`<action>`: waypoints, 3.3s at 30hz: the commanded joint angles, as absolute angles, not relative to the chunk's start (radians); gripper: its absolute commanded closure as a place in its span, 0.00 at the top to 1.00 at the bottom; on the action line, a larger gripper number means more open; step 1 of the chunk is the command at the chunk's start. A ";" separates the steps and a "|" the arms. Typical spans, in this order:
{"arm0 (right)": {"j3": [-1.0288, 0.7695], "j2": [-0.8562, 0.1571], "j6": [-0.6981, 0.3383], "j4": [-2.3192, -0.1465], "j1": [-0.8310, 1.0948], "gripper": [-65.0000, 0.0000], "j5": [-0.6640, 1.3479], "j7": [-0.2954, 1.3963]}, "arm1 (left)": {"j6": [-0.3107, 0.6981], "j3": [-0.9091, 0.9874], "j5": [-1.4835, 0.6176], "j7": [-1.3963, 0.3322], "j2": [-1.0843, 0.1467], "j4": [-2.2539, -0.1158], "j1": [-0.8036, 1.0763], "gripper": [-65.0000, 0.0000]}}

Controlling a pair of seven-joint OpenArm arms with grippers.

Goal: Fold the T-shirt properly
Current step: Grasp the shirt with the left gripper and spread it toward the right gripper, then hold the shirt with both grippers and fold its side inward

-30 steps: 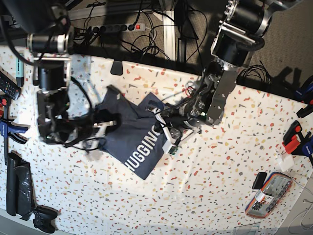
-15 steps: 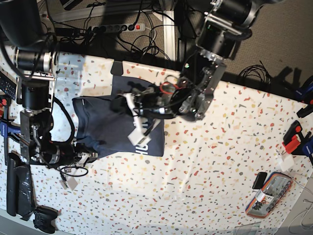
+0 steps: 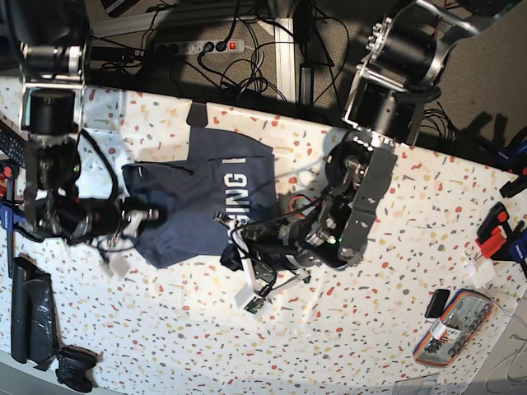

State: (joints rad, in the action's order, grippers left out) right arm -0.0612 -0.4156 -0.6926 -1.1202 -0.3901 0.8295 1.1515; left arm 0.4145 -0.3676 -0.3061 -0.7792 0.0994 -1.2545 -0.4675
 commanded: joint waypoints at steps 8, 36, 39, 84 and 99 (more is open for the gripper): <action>-0.066 -0.426 -0.698 -1.146 -0.256 0.00 0.786 0.977 | 0.414 -0.366 -0.225 -0.630 0.108 -1.044 -0.499 0.00; -0.064 -0.248 -0.698 -0.757 -0.612 0.00 0.055 0.399 | 0.525 -0.367 -0.393 -0.755 0.121 -0.918 -0.282 0.00; -0.064 -0.193 -0.698 -0.751 -0.625 0.00 0.051 0.400 | 0.524 -0.367 -0.414 -0.731 0.121 -0.919 -0.285 0.00; -0.274 -0.313 -0.698 -1.269 -0.204 0.00 0.335 0.771 | 0.348 -0.367 -0.291 -0.644 -0.067 -0.919 -0.318 0.00; -0.261 -0.186 -0.698 -0.976 -0.423 0.00 0.117 0.630 | 0.417 -0.367 -0.430 -0.731 -0.067 -0.919 -0.315 0.00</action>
State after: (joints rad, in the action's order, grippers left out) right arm -0.2649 -0.1879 -0.6941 -0.9672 -0.4023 0.1032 0.6395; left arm 0.4515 -0.3603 -0.5156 -0.5934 -0.0555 -0.9398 -0.3351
